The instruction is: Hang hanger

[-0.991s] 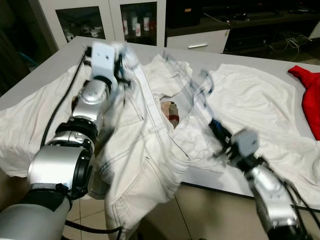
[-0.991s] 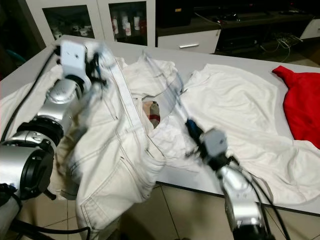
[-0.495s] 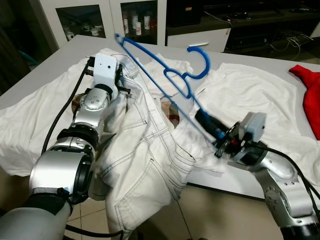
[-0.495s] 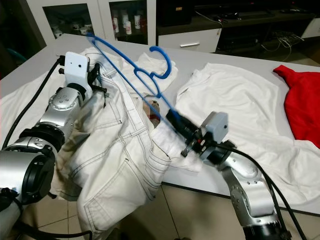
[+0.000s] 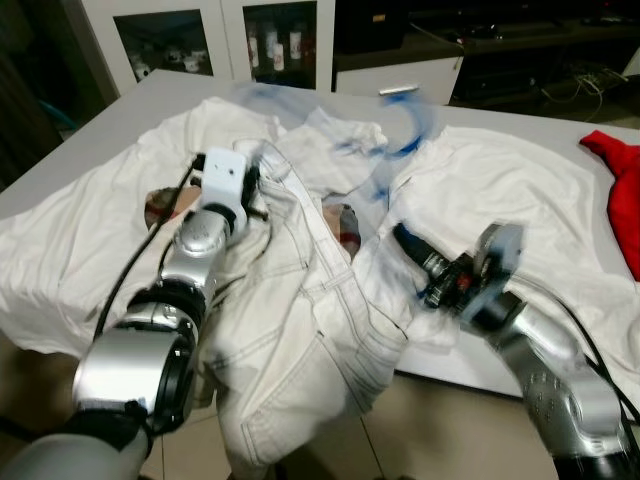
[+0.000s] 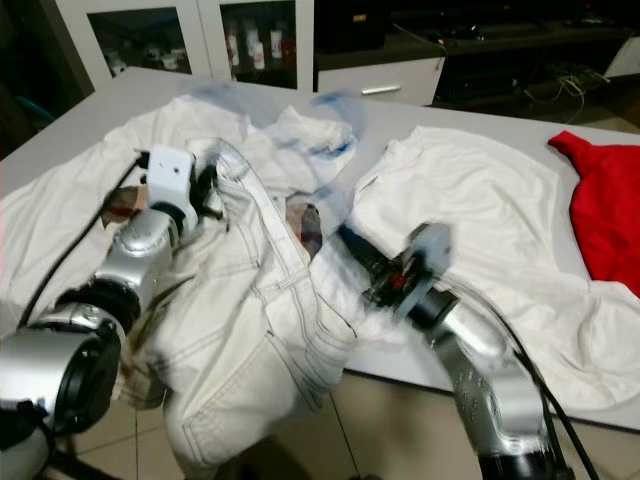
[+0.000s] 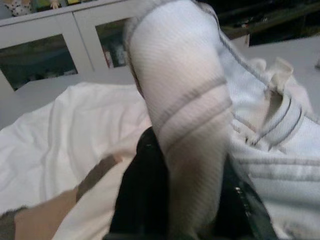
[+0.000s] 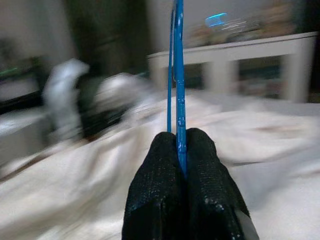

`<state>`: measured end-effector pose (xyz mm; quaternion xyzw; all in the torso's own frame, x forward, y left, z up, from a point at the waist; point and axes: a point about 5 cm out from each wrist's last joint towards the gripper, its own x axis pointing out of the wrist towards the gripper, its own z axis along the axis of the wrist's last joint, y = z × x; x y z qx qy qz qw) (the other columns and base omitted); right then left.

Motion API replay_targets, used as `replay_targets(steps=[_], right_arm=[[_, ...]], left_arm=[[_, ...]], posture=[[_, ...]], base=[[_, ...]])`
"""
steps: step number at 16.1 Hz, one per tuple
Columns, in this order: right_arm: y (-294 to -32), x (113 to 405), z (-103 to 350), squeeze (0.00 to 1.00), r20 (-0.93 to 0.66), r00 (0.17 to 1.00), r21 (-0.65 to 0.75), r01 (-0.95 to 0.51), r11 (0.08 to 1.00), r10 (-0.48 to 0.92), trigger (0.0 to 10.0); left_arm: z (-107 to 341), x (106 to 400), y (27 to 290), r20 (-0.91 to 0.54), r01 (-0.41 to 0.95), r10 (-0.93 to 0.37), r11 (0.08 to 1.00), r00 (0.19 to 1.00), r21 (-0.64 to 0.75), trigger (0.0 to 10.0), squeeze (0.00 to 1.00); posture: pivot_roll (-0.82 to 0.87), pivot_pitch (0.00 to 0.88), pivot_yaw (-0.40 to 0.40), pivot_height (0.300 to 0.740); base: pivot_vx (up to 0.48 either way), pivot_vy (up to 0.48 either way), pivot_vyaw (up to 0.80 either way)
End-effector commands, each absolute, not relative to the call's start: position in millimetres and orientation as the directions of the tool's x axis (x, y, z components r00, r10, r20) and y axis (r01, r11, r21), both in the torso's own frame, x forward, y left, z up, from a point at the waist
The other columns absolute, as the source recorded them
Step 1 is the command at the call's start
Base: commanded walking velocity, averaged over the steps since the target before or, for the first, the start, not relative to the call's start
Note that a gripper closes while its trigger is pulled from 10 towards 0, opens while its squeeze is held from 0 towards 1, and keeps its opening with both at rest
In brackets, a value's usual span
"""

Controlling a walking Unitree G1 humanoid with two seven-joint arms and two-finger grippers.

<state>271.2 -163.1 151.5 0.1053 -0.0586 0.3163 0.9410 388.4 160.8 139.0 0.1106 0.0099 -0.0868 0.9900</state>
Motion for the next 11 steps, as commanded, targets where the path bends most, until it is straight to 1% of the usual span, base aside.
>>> replay_targets(steps=[1,2,3,4,5,7,9,11], right_arm=[[-177,278,160,0.0,0.204,0.846,0.151,-0.525,0.838,0.493,10.0],[-185,285,161,0.0,0.209,0.89,0.169,-0.44,0.882,0.404,10.0],[-186,286,161,0.0,0.208,0.898,0.18,-0.424,0.887,0.387,10.0],[-182,286,161,0.0,0.205,0.894,0.203,-0.436,0.877,0.397,10.0],[-175,283,161,0.0,0.208,0.874,0.23,-0.479,0.847,0.438,10.0],[-172,282,161,0.0,0.203,0.867,0.234,-0.493,0.838,0.454,10.0],[-172,284,159,0.0,0.196,0.875,0.236,-0.481,0.845,0.443,10.0],[-171,284,158,0.0,0.189,0.879,0.239,-0.474,0.847,0.439,10.0]], left_arm=[[126,384,159,-0.091,0.191,-0.173,0.95,0.981,0.246,10.0,1.0],[124,382,159,-0.091,0.196,-0.178,0.941,0.98,0.274,10.0,0.29],[125,382,159,-0.079,0.191,-0.176,0.936,0.981,0.295,10.0,0.0],[128,382,160,-0.042,0.171,-0.166,0.937,0.985,0.306,10.0,0.0],[143,384,165,0.076,0.107,-0.135,0.949,0.988,0.298,10.0,0.0],[162,385,171,0.215,0.037,-0.101,0.958,0.971,0.285,10.0,0.0],[172,384,181,0.275,-0.014,-0.064,0.962,0.959,0.273,10.0,0.0],[166,383,186,0.237,-0.001,-0.065,0.963,0.969,0.268,10.0,0.0]], posture=[[0.01,0.011,0.022,0.74],[0.01,0.011,0.022,0.74],[0.01,0.011,0.021,0.74],[0.01,0.01,0.02,0.74],[0.01,0.011,0.018,0.74],[0.01,0.011,0.018,0.74],[0.01,0.01,0.019,0.74],[0.01,0.009,0.021,0.74]], base=[[0.0,0.0,0.0],[0.0,0.0,0.0],[0.0,0.0,0.0],[0.0,0.0,0.0],[0.0,0.0,0.0],[0.0,0.0,0.0],[0.0,0.0,0.0],[0.0,0.0,0.0]])
